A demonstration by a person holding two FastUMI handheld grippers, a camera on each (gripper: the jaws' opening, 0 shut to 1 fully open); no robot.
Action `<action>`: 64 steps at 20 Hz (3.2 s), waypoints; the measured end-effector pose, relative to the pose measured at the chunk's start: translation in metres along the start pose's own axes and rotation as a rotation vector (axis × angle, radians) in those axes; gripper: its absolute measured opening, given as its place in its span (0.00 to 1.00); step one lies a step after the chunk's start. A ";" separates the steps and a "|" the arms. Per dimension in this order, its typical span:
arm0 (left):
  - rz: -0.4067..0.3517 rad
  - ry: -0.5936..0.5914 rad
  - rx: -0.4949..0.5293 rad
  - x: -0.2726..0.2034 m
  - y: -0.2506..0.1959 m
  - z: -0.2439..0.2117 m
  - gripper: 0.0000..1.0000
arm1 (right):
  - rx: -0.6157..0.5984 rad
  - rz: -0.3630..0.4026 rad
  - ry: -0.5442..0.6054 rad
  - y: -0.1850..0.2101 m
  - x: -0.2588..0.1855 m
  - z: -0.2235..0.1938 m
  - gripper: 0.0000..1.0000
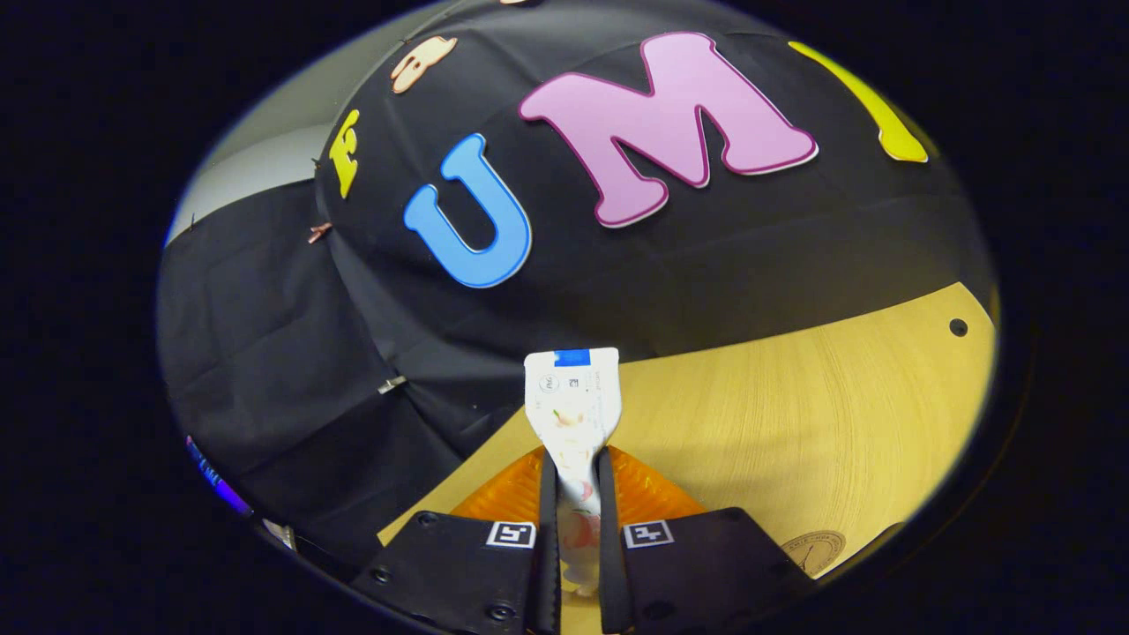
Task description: Put the toothbrush and toothpaste on the desktop into the cup, then pick up the cup and place it on the coaster on the desktop.
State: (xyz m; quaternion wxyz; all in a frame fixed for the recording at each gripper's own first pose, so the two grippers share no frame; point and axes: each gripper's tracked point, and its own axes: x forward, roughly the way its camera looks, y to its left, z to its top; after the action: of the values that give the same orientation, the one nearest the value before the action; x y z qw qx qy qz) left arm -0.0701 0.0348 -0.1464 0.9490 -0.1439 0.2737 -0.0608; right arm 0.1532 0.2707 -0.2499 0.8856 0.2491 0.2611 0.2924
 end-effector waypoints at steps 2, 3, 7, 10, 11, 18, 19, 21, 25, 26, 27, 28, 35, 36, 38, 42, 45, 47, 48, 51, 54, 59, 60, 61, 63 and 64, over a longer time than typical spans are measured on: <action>0.022 -0.005 0.002 -0.005 0.010 0.000 0.06 | -0.016 -0.025 0.027 -0.011 0.016 -0.018 0.21; 0.032 -0.005 0.001 -0.007 0.013 0.000 0.06 | -0.020 -0.039 0.042 -0.015 0.023 -0.027 0.21; 0.051 -0.001 -0.016 -0.011 0.026 -0.008 0.06 | -0.042 -0.059 0.093 -0.021 0.030 -0.052 0.22; 0.034 0.001 -0.021 -0.006 0.022 -0.005 0.06 | -0.091 -0.060 0.135 -0.019 0.024 -0.065 0.14; 0.026 -0.003 -0.020 -0.003 0.020 -0.003 0.06 | -0.098 -0.052 0.151 -0.016 0.021 -0.070 0.29; -0.068 -0.034 -0.001 0.020 0.004 0.023 0.06 | -0.145 -0.085 0.239 -0.015 -0.006 -0.092 0.38; -0.081 -0.045 -0.001 0.024 0.002 0.029 0.06 | -0.140 -0.089 0.242 -0.014 -0.010 -0.092 0.41; -0.115 -0.080 -0.006 0.035 -0.002 0.048 0.06 | -0.124 -0.101 0.247 -0.013 -0.021 -0.092 0.30; -0.184 -0.156 0.015 0.063 -0.011 0.092 0.06 | -0.102 -0.132 0.264 -0.018 -0.058 -0.096 0.52; -0.201 -0.172 0.024 0.071 -0.015 0.104 0.06 | -0.093 -0.140 0.274 -0.018 -0.069 -0.099 0.52; -0.218 -0.190 0.033 0.081 -0.019 0.114 0.06 | -0.084 -0.148 0.284 -0.019 -0.081 -0.102 0.52; -0.235 -0.208 0.040 0.090 -0.023 0.125 0.06 | -0.081 -0.158 0.293 -0.021 -0.094 -0.107 0.52; -0.325 -0.312 0.064 0.150 -0.041 0.174 0.06 | -0.004 -0.276 0.330 -0.043 -0.172 -0.136 0.52; -0.334 -0.323 0.062 0.157 -0.042 0.179 0.06 | 0.011 -0.295 0.329 -0.045 -0.181 -0.138 0.52; -0.346 -0.344 0.056 0.173 -0.042 0.186 0.06 | 0.040 -0.331 0.318 -0.052 -0.194 -0.138 0.53; -0.337 -0.352 0.075 0.206 -0.039 0.190 0.06 | 0.063 -0.406 0.282 -0.068 -0.222 -0.130 0.52; -0.334 -0.356 0.089 0.230 -0.039 0.190 0.06 | 0.082 -0.453 0.250 -0.078 -0.237 -0.123 0.52; -0.329 -0.357 0.099 0.244 -0.039 0.188 0.06 | 0.084 -0.485 0.231 -0.085 -0.247 -0.119 0.52; -0.324 -0.359 0.109 0.250 -0.038 0.187 0.06 | 0.087 -0.500 0.225 -0.088 -0.252 -0.119 0.53; -0.318 -0.352 0.148 0.270 -0.038 0.177 0.06 | 0.096 -0.544 0.211 -0.095 -0.269 -0.119 0.52; -0.324 -0.326 0.173 0.286 -0.041 0.161 0.06 | 0.092 -0.578 0.208 -0.099 -0.284 -0.123 0.52; -0.316 -0.288 0.191 0.303 -0.042 0.132 0.06 | 0.125 -0.607 0.183 -0.103 -0.298 -0.123 0.52; -0.318 -0.279 0.178 0.305 -0.041 0.126 0.06 | 0.130 -0.608 0.182 -0.104 -0.300 -0.123 0.52; -0.317 -0.270 0.167 0.307 -0.039 0.120 0.06 | 0.134 -0.608 0.176 -0.104 -0.301 -0.121 0.52; -0.299 -0.269 0.161 0.308 -0.035 0.114 0.06 | 0.133 -0.607 0.163 -0.104 -0.303 -0.117 0.52; -0.294 -0.267 0.165 0.307 -0.034 0.111 0.06 | 0.132 -0.608 0.161 -0.104 -0.304 -0.116 0.52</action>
State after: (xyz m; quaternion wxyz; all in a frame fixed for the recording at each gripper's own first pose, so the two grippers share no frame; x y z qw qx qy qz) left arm 0.2475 -0.0306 -0.2003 0.9663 -0.1111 0.1159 -0.2012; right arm -0.0872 0.0339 -0.3013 0.8908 0.1927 0.4113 0.0156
